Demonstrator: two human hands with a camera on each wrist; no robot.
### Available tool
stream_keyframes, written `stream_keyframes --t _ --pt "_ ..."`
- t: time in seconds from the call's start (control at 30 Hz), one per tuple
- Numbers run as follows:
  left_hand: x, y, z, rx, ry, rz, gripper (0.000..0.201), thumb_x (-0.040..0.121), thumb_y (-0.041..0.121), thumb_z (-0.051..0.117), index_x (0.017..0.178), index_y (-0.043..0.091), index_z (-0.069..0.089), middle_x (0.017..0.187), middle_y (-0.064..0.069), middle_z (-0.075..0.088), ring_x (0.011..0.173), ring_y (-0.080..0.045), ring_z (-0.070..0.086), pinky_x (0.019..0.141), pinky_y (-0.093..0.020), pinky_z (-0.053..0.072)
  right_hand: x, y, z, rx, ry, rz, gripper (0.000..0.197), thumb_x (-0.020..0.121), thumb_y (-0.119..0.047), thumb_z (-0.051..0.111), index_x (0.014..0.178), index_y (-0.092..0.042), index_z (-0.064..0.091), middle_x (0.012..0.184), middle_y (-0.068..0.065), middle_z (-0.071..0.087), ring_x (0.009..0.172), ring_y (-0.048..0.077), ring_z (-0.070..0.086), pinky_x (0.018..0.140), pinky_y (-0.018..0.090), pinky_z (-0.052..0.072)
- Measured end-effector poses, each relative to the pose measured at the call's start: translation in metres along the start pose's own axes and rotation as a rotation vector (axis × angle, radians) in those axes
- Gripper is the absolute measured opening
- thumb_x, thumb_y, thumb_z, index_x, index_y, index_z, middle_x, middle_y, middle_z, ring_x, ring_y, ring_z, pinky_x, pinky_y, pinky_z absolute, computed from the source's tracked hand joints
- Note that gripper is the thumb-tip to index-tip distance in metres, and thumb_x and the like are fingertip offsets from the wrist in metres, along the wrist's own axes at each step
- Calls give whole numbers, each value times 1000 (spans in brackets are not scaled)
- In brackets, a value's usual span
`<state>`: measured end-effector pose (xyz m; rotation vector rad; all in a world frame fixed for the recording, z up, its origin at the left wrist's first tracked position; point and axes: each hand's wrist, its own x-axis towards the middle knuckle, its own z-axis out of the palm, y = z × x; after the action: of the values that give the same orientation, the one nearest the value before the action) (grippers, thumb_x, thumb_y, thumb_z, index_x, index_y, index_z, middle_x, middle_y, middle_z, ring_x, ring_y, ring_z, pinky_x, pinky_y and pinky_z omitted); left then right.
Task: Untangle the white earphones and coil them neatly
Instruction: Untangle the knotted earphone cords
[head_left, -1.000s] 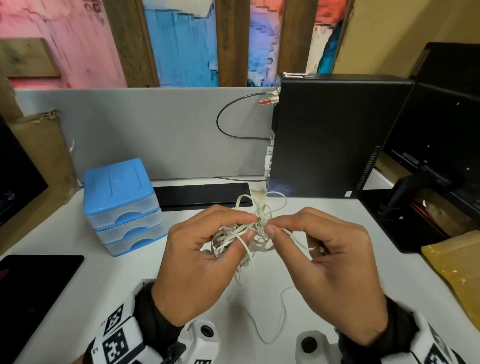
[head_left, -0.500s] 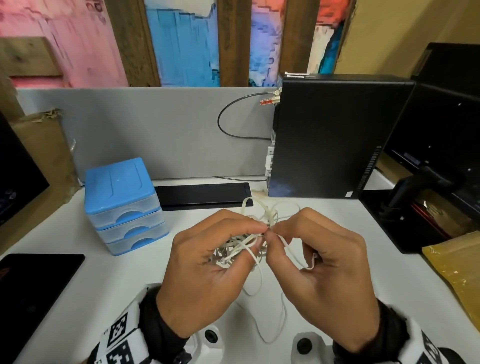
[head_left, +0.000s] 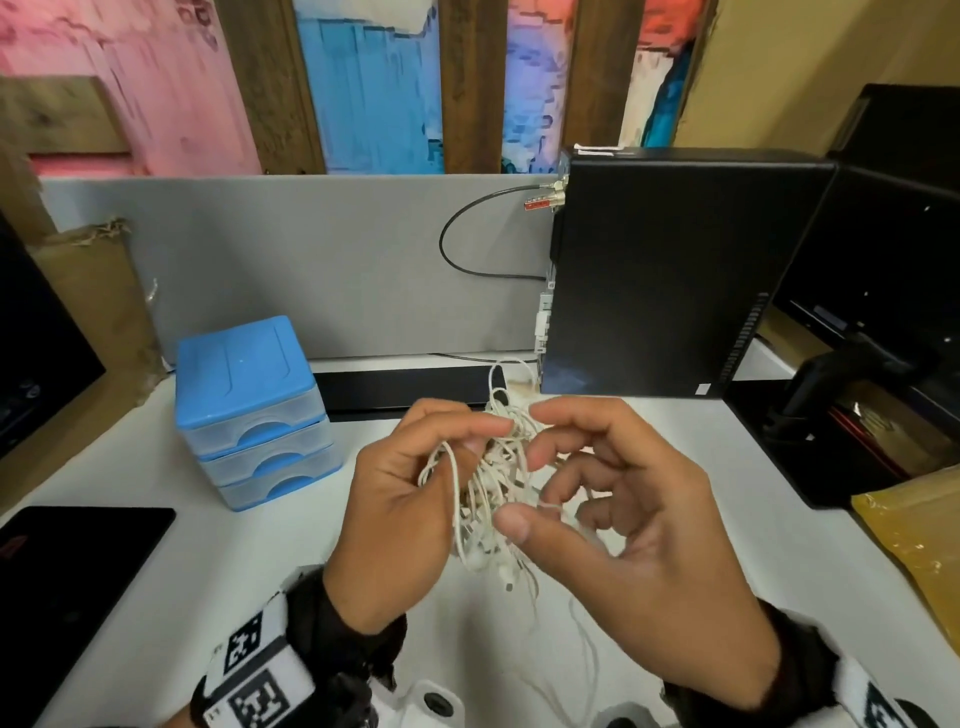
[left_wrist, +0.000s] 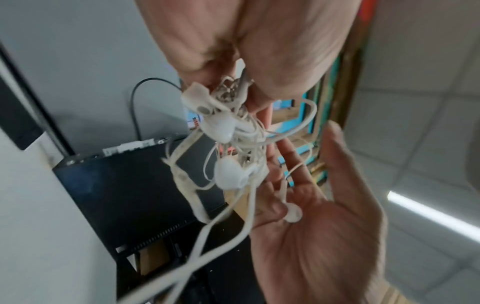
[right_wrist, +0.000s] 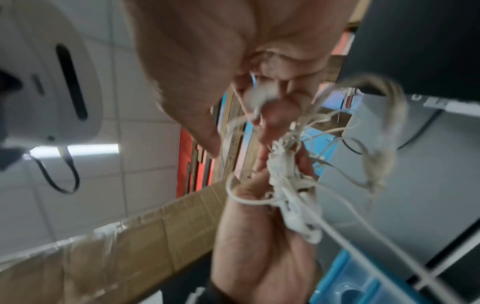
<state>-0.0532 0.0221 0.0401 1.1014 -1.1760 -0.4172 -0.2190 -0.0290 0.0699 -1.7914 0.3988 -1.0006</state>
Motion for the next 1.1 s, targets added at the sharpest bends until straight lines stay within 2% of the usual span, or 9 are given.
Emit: stream_keyframes --t 0.1,0.2,0.3,0.47,0.6,0.77,0.87,0.97,1.1 --pt "1 2 -3 -18 38 32 18 90 11 62 92 21 77 100 -1 61 93 -14 64 80 -20 49 -3 -9 2 -19 -15 -35 30 75 -43 76 104 -37 71 99 -3 71 82 20 70 59 27 57" --pt "-2 6 -3 115 97 168 25 89 7 62 86 27 77 102 12 56 94 -7 61 77 -14 46 -1 -5 3 -81 138 -100 15 83 -41 69 90 -29 74 85 -5 74 76 19 71 67 21 55" --pt "-7 8 0 209 117 314 25 89 6 57 86 23 74 102 6 54 91 -8 62 75 -15 48 6 4 -2 -82 230 -75 13 84 -37 70 79 -26 76 73 -3 71 67 14 65 64 23 52" --pt "-10 10 5 236 105 395 22 88 7 56 86 21 73 101 5 54 82 -8 63 71 -18 49 13 4 -10 20 145 79 16 79 -35 76 73 -21 80 68 4 66 61 14 53 57 22 44" --pt "-13 11 8 259 54 405 17 94 18 59 86 22 74 100 8 54 77 -8 61 67 -16 46 14 3 -14 44 75 128 12 73 -32 79 75 -20 81 74 9 68 71 41 52 61 43 44" --pt "-13 6 9 304 16 421 26 101 26 52 88 21 75 100 6 53 80 -6 60 69 -15 44 17 9 -25 -12 -29 189 8 78 -27 78 77 -20 79 79 21 64 67 49 49 60 57 44" --pt "-13 2 7 309 32 422 21 92 13 56 90 22 74 101 6 54 80 -11 62 67 -21 49 18 10 -28 6 -33 218 8 84 -20 76 77 -17 77 79 20 66 67 42 53 62 46 44" --pt "-12 -1 5 318 54 431 30 88 -1 56 90 23 74 103 6 55 79 -14 63 65 -28 52 19 9 -27 89 -15 223 7 82 -15 75 76 -12 74 71 5 66 61 11 53 58 21 42" --pt "-11 2 3 285 76 384 30 89 2 53 91 23 74 102 9 54 79 -11 62 66 -20 49 19 8 -21 137 -25 197 10 81 -21 68 76 -13 72 80 15 65 68 11 54 59 25 45"
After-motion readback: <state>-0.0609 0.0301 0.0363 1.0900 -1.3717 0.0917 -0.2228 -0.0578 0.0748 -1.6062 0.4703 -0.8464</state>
